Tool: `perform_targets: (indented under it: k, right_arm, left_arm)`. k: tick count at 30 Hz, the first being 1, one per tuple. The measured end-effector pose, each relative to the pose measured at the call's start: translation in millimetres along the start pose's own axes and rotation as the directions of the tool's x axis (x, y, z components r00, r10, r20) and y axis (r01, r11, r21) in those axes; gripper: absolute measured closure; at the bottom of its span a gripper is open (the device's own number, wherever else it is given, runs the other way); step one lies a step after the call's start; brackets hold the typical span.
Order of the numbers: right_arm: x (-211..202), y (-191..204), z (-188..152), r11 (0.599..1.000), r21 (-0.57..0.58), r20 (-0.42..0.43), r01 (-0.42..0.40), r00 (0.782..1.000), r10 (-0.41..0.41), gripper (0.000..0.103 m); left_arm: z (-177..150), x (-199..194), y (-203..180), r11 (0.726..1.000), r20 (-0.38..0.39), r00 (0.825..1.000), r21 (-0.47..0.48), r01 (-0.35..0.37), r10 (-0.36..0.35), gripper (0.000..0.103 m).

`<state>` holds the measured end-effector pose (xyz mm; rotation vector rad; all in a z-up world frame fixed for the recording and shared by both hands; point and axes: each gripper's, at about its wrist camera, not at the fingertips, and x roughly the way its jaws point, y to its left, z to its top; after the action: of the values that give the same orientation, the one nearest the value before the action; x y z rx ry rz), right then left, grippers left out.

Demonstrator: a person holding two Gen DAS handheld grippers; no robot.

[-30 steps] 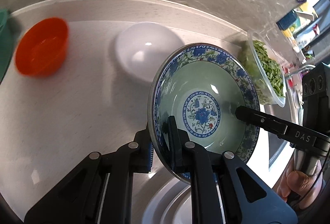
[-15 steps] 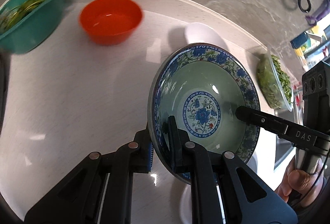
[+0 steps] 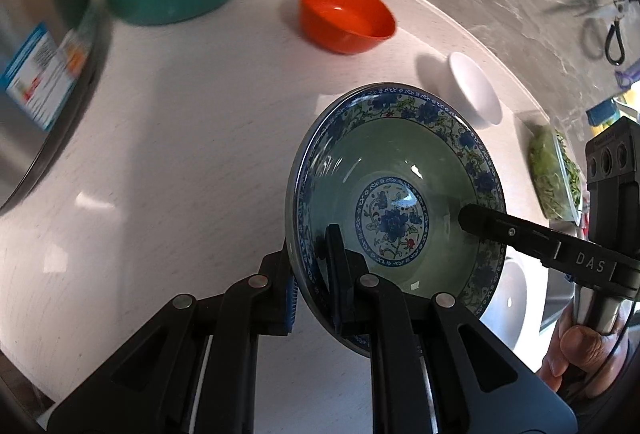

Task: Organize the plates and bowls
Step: 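Lift the patterned bowl with both grippers and carry it beside the rice cooker, then lower the patterned bowl onto the counter and open both grippers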

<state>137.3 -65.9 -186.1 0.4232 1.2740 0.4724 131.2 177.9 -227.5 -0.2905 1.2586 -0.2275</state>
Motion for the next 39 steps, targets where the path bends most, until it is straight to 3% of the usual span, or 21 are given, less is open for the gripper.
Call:
perform_targets:
  k: [10,20,30,34,36,38,39]
  right_arm:
    - [27.3,33.0,-23.0,0.999,-0.039,-0.058,-0.004,0.998,0.002,0.087]
    - [49.4,39.3,-47.4,1.000,-0.027,-0.102,-0.004,0.995,0.001,0.087]
    - [59.9,38.7,-55.0,1.000,-0.006,-0.097,0.002,0.995,-0.003,0.087]
    - [62.3,38.3,-55.9,1.000,0.007,-0.094,-0.008,0.996,0.008,0.082]
    - [63.2,38.5,-56.8,1.000,0.012,-0.094,-0.015,0.995,0.017,0.080]
    - [63.0,38.7,-58.2,0.999,0.020,-0.094,-0.026,0.995,0.028,0.070]
    - [60.2,38.1,-59.0,0.999,0.024,-0.089,-0.034,0.995,0.036,0.056]
  left_arm:
    - [-44.0,-23.8,49.2,0.998,-0.003,1.000,-0.058,-0.020,0.020,0.092]
    - [-86.1,-17.6,79.4,0.995,-0.035,0.999,-0.099,-0.012,0.009,0.091]
    - [-91.6,-12.5,88.2,0.997,-0.041,0.999,-0.076,-0.008,0.005,0.091]
    - [-89.5,-9.4,90.0,0.996,-0.048,0.999,-0.084,0.012,-0.016,0.089]
    - [-90.5,-6.6,91.0,0.995,-0.051,0.998,-0.096,0.021,-0.026,0.083]
    - [-92.5,-7.7,91.4,0.995,-0.050,0.998,-0.100,0.019,-0.024,0.073]
    - [-93.5,-10.8,91.2,0.996,-0.052,0.999,-0.093,0.007,-0.012,0.052]
